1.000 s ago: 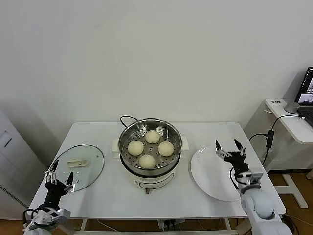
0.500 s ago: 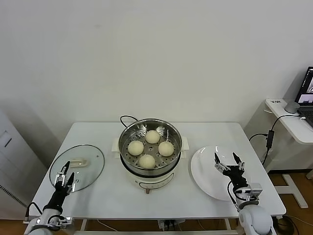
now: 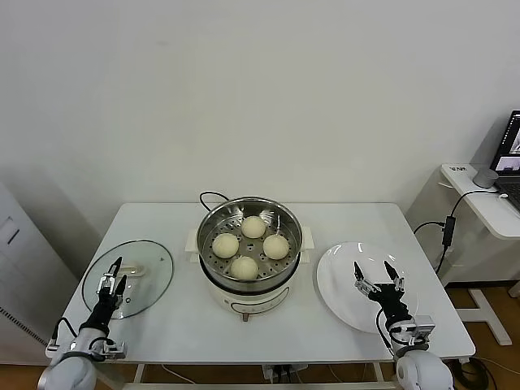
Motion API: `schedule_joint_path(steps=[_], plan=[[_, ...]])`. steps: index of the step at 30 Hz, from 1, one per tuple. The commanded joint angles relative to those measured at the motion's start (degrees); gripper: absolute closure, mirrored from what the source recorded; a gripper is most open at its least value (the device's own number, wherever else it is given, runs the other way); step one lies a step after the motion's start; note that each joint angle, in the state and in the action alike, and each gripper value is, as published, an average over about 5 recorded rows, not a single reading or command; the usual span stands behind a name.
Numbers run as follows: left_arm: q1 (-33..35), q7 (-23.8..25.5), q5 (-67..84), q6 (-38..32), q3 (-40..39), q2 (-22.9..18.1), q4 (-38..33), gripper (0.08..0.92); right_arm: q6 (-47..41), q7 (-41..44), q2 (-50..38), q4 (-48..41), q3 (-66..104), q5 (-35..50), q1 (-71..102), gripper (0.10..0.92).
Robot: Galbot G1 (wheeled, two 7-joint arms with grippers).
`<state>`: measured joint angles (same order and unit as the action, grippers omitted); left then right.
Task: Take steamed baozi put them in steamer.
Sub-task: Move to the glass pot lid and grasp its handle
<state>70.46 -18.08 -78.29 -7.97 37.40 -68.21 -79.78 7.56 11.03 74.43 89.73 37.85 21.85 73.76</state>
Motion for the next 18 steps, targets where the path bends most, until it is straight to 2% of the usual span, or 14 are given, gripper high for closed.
schedule_joint_path(steps=[1, 18], plan=[[-8.24, -0.68, -0.98, -1.10, -0.15, -0.09, 8.59, 0.177, 0.55, 1.22, 0.64, -0.41, 0.34, -1.03, 0.42, 0.203], [-12.10, -0.57, -0.99, -2.24, -1.00, -0.24, 12.68, 0.177, 0.74, 1.80, 0.77, -0.90, 1.14, -1.62, 0.47, 0.203]])
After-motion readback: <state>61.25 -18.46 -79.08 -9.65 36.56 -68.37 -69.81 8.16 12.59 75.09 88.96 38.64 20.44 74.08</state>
